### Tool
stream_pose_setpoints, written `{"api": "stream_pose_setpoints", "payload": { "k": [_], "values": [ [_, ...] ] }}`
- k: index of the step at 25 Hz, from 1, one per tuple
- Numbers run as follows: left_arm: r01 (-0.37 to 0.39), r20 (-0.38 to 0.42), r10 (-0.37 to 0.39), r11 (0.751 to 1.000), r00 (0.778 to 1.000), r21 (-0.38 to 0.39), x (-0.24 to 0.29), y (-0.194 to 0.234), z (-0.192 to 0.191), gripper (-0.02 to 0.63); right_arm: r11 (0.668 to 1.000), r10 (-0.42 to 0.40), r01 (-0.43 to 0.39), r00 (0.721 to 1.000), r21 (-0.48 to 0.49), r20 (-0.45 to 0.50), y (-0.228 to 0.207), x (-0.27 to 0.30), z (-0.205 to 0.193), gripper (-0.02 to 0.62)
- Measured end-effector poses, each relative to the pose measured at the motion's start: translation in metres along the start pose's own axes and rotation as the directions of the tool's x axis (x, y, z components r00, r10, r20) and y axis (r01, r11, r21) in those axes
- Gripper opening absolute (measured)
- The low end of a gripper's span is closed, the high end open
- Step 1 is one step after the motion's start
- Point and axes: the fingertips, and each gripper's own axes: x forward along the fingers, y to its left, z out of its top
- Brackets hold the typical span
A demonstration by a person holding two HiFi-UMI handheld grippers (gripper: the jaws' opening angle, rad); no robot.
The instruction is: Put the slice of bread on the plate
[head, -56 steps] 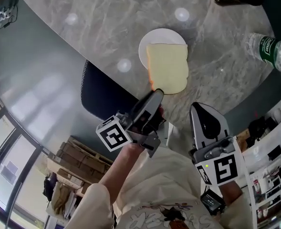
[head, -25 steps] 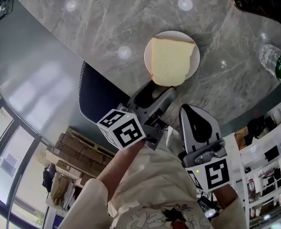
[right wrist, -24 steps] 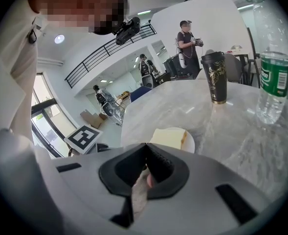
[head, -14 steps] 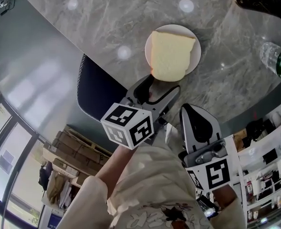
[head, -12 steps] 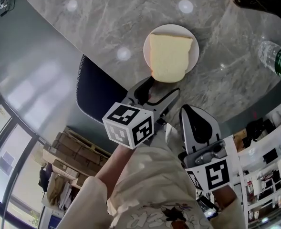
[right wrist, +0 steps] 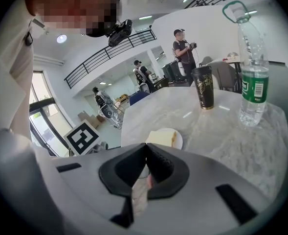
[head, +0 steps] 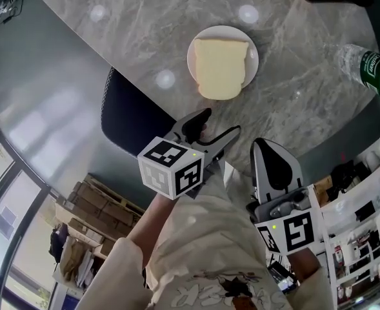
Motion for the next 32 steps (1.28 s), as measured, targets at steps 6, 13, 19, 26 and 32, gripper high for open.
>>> {"api": "stream_pose_setpoints", "payload": {
  "k": [6,13,19,26,32],
  "values": [
    [0.039,0.066,-0.042,0.998,0.997,0.046,-0.015,-0.03,0.003,0.304,0.999,0.011,-0.01,1.0,-0.032,0.023,0.003,-0.024,0.006,0.005],
    [0.166,0.105,-0.174,0.983,0.979,0.085,-0.028,-0.094,-0.006,0.304,1.0,0.006,-0.006,1.0,0.009,0.024,-0.006,-0.06,0.0,0.005],
    [0.182,0.12,-0.193,0.978,0.974,0.1,-0.046,-0.133,-0.015,0.302,0.998,-0.002,-0.001,0.999,0.059,0.051,-0.01,-0.099,0.004,0.005],
    [0.17,0.164,-0.201,0.968,0.966,0.185,-0.081,-0.181,-0.018,0.27,1.0,0.018,-0.021,0.991,0.016,0.132,-0.003,-0.151,0.029,0.005],
    [0.139,0.197,-0.201,0.947,0.96,0.29,-0.115,-0.232,-0.029,0.197,0.999,0.004,-0.01,0.985,0.035,0.173,0.0,-0.19,0.033,0.005]
  ]
}}
